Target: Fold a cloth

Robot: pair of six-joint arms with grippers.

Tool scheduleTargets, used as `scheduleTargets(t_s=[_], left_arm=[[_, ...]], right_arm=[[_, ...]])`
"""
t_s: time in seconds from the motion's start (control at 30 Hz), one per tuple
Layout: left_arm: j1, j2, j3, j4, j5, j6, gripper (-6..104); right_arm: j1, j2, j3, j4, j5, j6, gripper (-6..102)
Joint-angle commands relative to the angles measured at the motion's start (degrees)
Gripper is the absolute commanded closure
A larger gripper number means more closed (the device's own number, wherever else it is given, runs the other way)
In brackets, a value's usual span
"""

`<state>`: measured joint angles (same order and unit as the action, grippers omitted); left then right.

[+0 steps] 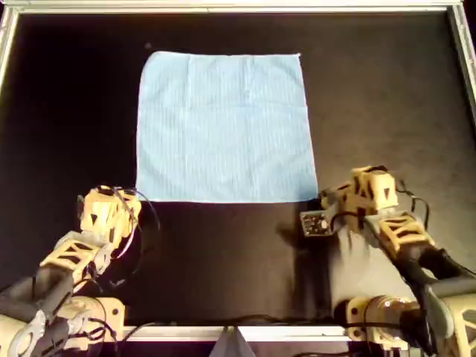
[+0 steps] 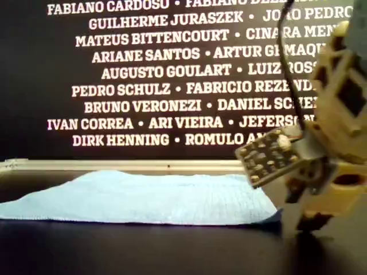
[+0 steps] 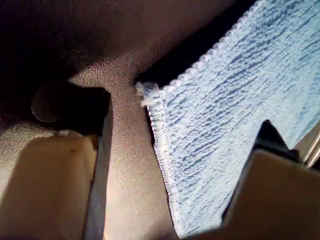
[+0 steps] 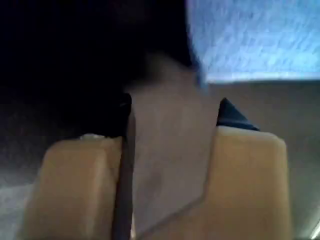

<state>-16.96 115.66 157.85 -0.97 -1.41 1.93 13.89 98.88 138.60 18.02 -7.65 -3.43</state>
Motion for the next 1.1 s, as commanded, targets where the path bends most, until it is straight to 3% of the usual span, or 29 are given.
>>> scheduleTargets(t_s=[0.0,0.33,0.6,0.87,1.07], left_arm=[[-1.7,0.3,-2.8,-0.6,-0.1,0.4,-3],[-1.7,-0.4,-3.1,-1.7,-0.1,-0.1,-3],[-1.5,-14.7,-12.8,-1.8,-0.2,0.0,-3],[-1.6,-16.2,-13.9,-1.7,-0.2,0.5,-3],[-2.8,-16.3,-13.8,-1.6,-0.2,0.6,-2]], right_arm=[[2.6,0.4,-3.4,0.8,-0.6,1.05,27],[4.5,-0.3,-4.9,0.6,-0.6,1.14,28],[4.4,-8.1,-11.4,1.0,-0.6,1.14,28],[4.4,-8.4,-11.7,1.0,-0.6,1.14,28],[4.4,-8.6,-11.6,1.0,-0.6,1.14,29]])
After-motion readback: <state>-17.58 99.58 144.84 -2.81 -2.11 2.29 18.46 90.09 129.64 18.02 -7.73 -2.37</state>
